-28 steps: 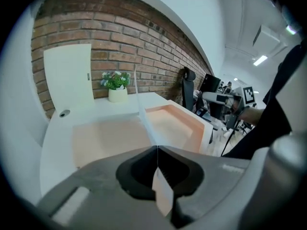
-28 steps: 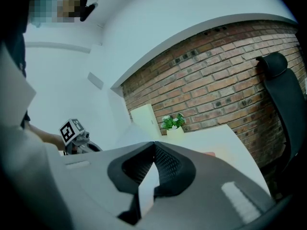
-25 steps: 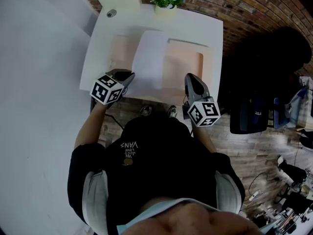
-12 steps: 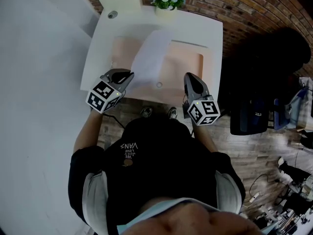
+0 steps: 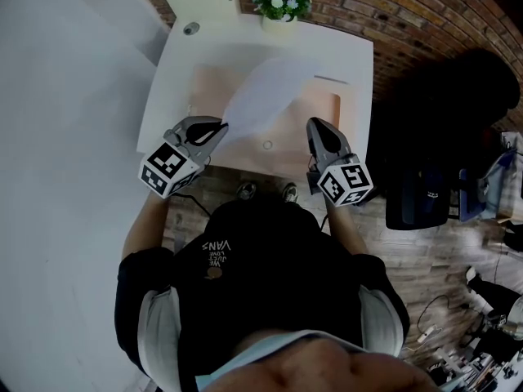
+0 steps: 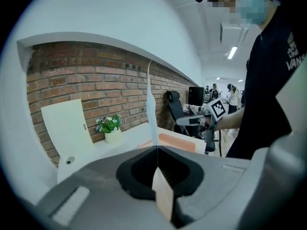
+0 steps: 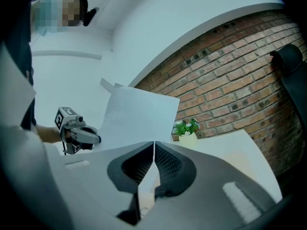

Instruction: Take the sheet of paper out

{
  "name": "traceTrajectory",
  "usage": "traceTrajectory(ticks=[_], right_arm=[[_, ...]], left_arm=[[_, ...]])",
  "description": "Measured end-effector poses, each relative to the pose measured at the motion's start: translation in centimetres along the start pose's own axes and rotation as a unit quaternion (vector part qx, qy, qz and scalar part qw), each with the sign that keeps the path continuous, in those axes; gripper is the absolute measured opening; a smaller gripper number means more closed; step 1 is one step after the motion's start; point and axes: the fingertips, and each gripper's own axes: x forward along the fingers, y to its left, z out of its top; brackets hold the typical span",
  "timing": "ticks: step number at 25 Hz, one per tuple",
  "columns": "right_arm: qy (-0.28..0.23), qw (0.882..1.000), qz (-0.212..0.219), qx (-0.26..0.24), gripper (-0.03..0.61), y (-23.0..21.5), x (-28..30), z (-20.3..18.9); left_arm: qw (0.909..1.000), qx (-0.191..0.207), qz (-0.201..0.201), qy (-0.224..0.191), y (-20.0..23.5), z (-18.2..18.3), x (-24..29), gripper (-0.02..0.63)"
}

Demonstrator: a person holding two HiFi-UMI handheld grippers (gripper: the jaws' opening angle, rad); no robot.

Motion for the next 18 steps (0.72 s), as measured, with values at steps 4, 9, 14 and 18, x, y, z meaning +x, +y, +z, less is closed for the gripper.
traceTrajectory(ticks=[4, 9, 14, 18], right_arm=[[-0.006, 1.0, 0.011, 0.001, 0.103, -0.2, 0.5, 0.6], [-0.02, 0.999, 0.041, 0.003, 0.153, 0.1, 0.8, 1.6], [-0.023, 0.997, 0.07, -0.008, 0.193, 0.7, 1.2, 2.1], [-0.028, 0.996, 0.084, -0.018, 0.215, 0.9, 1.6, 2.8]], left_arm=[[0.9997, 0.014, -0.003, -0.018, -0.2, 1.1, -0.7, 0.001], [0.9985, 0.031, -0.015, -0.042, -0.8, 2.7, -1.4, 0.002], [0.9968, 0.053, -0.021, -0.057, -1.0, 3.6, -2.0, 0.0], [0.9954, 0.045, -0.031, -0.079, -1.0, 4.1, -2.6, 0.002]])
